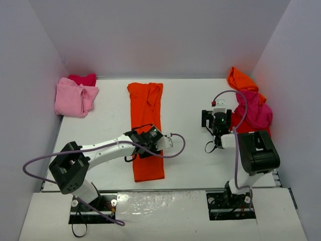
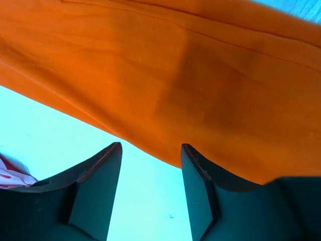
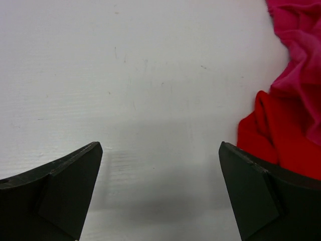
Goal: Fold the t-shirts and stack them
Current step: Grab the bottom of the folded rectangular tshirt with left arm
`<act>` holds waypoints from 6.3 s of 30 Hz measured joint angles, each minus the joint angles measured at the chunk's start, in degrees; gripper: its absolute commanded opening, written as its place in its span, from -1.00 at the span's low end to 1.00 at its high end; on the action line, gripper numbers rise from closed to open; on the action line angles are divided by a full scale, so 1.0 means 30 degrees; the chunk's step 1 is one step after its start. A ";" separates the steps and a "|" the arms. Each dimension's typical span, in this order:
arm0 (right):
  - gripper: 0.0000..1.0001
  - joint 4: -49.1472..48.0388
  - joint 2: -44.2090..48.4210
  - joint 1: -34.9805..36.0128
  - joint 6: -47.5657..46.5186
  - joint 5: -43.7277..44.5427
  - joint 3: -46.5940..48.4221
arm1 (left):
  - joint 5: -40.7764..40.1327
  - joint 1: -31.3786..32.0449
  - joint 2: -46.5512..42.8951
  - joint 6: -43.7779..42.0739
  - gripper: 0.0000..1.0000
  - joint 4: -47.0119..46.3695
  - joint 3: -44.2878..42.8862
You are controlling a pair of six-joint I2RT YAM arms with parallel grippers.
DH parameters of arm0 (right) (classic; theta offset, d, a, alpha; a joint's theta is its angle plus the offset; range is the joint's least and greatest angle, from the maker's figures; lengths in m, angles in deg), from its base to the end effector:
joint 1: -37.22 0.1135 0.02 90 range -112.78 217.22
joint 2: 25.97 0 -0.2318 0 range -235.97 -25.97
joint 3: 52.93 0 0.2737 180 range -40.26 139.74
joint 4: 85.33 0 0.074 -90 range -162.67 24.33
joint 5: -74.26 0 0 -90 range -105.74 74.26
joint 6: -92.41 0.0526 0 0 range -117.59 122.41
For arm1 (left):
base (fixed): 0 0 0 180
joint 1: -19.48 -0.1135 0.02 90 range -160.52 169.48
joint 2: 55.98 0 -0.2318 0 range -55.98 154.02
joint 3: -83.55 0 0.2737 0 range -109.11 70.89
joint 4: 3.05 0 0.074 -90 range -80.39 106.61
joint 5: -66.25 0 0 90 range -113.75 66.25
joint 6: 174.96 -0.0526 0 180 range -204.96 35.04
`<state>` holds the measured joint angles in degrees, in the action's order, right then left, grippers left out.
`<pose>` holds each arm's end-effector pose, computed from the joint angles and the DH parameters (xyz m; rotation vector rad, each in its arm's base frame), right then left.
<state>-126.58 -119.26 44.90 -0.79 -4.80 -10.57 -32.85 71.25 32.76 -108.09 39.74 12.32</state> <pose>0.3280 0.0342 0.1113 -0.0249 1.7377 -0.1086 0.2159 -0.2606 0.1535 1.5382 2.0985 0.0300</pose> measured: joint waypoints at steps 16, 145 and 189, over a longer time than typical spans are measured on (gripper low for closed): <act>1.00 0.8122 -0.8858 -0.4784 -0.1787 -1.2871 1.2972 | -0.0087 -0.0016 -0.0604 0.0007 -0.14 -0.0599 0.1000; 1.00 -0.6233 -0.0324 -0.4159 -0.0033 -0.9362 -0.3980 | 0.3699 0.8261 0.1912 0.3801 -0.48 0.0905 0.0422; 1.00 -0.6236 -0.0324 -0.4159 -0.0033 -0.9355 -0.3980 | 0.3629 0.7270 0.2864 0.2670 -1.00 0.3624 -0.1546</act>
<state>-145.29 -120.23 32.42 -0.88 -32.86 -22.50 -21.96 93.06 41.35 -100.09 50.61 7.68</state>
